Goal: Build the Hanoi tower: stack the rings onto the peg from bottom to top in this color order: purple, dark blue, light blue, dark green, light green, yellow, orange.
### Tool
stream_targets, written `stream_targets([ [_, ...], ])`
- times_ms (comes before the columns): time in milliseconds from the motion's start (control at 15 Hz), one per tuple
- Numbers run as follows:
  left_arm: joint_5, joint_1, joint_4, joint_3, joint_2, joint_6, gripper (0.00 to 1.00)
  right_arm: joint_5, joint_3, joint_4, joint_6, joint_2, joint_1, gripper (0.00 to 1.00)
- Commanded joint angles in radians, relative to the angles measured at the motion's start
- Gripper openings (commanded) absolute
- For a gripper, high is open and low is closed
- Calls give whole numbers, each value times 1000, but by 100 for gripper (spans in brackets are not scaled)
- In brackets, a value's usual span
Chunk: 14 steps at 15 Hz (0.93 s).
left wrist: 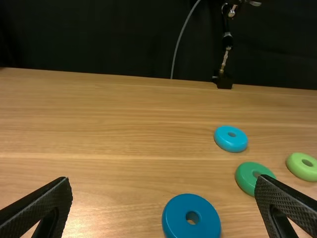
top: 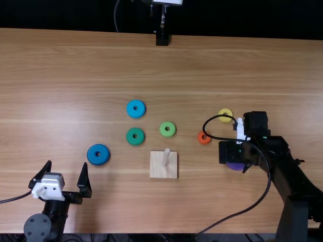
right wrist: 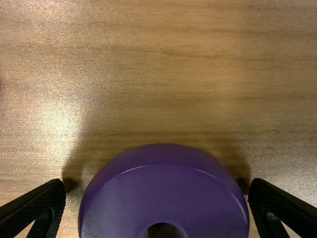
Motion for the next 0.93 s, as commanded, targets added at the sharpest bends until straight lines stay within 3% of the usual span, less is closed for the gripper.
stream_targets([
  [0,-7,5,-8,-44,-12,9,100,0,26,-2,7,13,12,100],
  [67,-7,7,-8,-44,-12,9,100,0,24,-13,7,13,12,100],
  [133,-7,5,-8,-44,-12,9,100,0,26,-30,11,13,12,89],
  [200,-7,5,-8,-44,-12,9,100,0,32,-31,11,14,11,51],
  [267,-7,5,-8,-44,-12,7,100,-4,55,-31,11,20,11,27],
  [333,-7,7,-8,-44,-12,7,100,-19,61,-31,11,26,11,8],
  [400,-7,7,-8,-44,-12,9,100,-41,64,-31,11,29,9,0],
  [467,-7,7,-8,-44,-12,9,100,-50,66,-31,13,29,9,0],
  [600,-7,5,-8,-44,-12,9,100,-50,107,-57,14,28,14,0],
  [733,-7,7,-8,-44,-12,9,100,-50,196,-225,13,28,26,0],
  [867,-7,5,-8,-44,-12,9,100,-46,301,-377,14,25,95,0],
])
